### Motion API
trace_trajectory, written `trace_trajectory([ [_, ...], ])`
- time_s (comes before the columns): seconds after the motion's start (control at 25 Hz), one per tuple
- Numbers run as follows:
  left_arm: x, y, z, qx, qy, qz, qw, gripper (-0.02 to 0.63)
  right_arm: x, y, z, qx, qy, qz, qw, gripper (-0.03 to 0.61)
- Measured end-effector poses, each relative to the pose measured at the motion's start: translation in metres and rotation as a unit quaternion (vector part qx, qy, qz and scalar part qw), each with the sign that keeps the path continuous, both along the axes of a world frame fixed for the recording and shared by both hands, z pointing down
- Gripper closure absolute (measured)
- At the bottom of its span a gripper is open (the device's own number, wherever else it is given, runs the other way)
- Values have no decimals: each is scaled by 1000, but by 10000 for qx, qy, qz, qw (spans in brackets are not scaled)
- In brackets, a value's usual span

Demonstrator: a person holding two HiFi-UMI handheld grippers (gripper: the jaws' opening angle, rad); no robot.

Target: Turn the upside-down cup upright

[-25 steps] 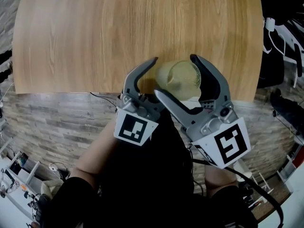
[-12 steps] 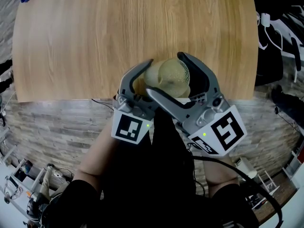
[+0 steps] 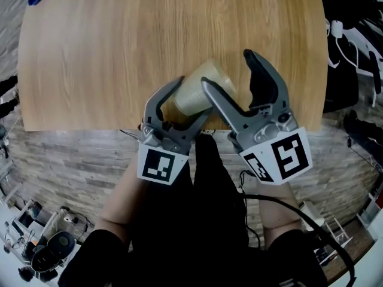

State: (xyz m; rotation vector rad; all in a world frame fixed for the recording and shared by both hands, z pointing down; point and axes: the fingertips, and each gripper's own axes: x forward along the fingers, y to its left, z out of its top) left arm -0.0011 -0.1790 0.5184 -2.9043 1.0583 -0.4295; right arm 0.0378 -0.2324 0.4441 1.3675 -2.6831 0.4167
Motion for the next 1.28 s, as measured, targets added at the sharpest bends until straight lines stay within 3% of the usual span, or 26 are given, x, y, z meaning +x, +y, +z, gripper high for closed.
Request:
trace_trajectory([
  [0.24,-3,-4,-4,100,50,-50,9999,309,20,-22,46,-327,410,413,9978,225],
  [0.44,-5,-16,6,55,-121,-73,9999,319,29,-27,82,-638,689,671,9933,225],
  [0.76,4,-26,23,-291,-180,17,9994,319,41,-29,109,-955,815,826,9886,227],
  [1.08,2,-25,13,-88,-299,85,9995,318,52,-29,97,-819,750,1012,9887,226],
  [1.28,-19,3,-53,35,-161,7,9999,328,51,5,26,-445,541,882,9936,227],
])
